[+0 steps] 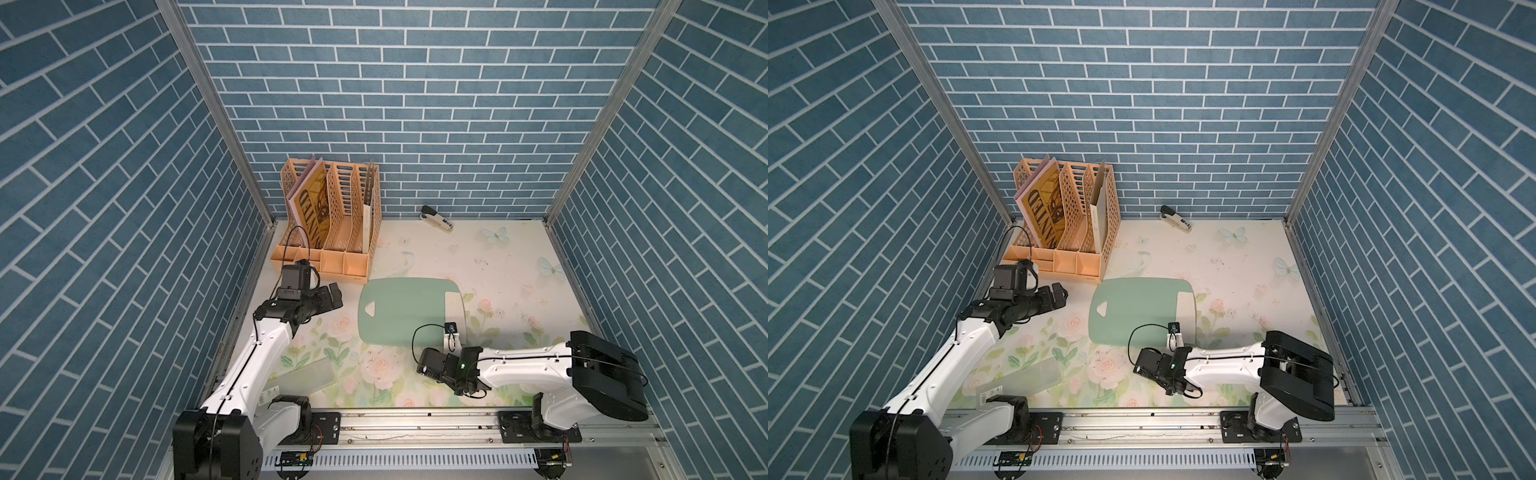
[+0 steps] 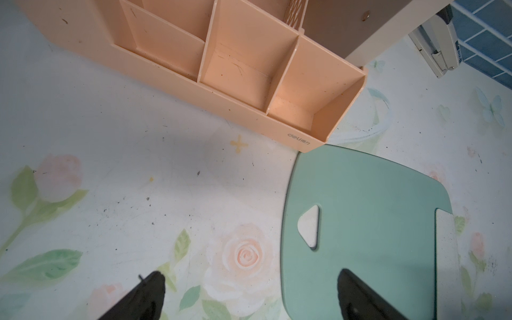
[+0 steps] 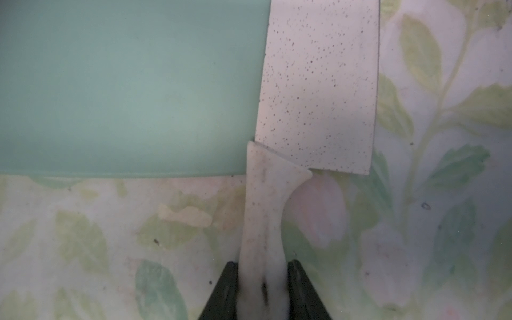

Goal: Align the knife with the edge of the cutting board
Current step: Place the knife at the edge of the cutting board.

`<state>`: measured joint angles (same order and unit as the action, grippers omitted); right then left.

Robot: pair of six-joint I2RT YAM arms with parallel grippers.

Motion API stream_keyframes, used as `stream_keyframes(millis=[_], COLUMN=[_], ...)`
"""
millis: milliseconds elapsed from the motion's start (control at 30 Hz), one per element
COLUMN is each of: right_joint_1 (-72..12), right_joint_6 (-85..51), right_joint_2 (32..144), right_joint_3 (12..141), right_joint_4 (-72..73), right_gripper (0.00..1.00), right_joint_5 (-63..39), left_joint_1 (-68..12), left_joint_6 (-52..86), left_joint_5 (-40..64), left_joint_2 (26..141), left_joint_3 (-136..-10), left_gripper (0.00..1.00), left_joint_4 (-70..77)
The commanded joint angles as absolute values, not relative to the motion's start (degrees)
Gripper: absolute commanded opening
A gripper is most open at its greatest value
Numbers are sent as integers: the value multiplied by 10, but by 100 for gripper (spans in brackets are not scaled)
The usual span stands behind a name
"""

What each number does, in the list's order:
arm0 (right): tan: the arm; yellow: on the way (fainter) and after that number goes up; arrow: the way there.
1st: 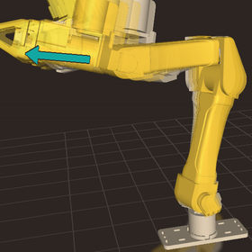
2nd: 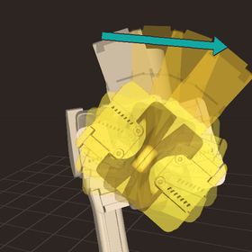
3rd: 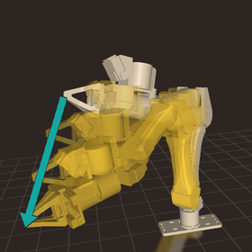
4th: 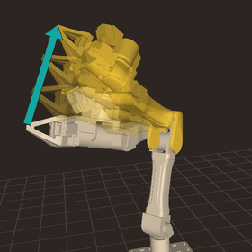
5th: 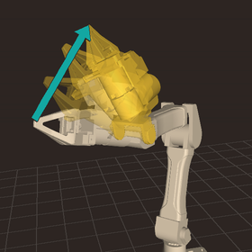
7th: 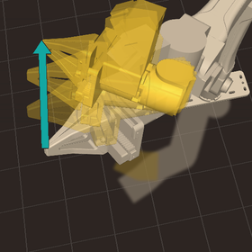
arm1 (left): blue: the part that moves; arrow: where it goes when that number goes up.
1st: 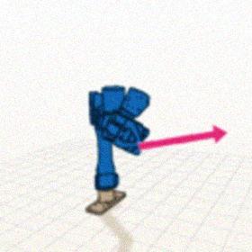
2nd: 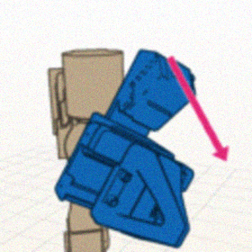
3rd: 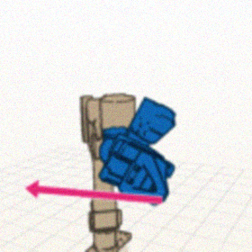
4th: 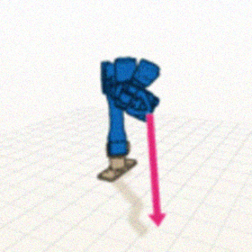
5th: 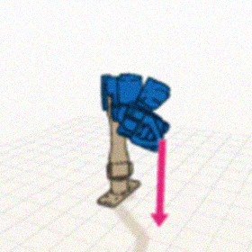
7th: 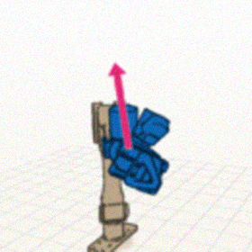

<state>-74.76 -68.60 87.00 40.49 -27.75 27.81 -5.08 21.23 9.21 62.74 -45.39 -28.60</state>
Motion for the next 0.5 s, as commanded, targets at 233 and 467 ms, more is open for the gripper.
stream_keyframes(millis=[233, 467], right_joint_1=[-744, -744], right_joint_6=[-693, -693], right_joint_2=[858, 859], right_joint_3=[395, 396], right_joint_4=[-293, -292], right_gripper=[0, 0], right_joint_5=[288, 288], left_joint_1=[-55, -58], left_joint_6=[215, 216], left_joint_5=[89, 88], left_joint_2=[620, 620], left_joint_3=[-450, -450], left_gripper=[100, 100], left_joint_4=[-288, -288])
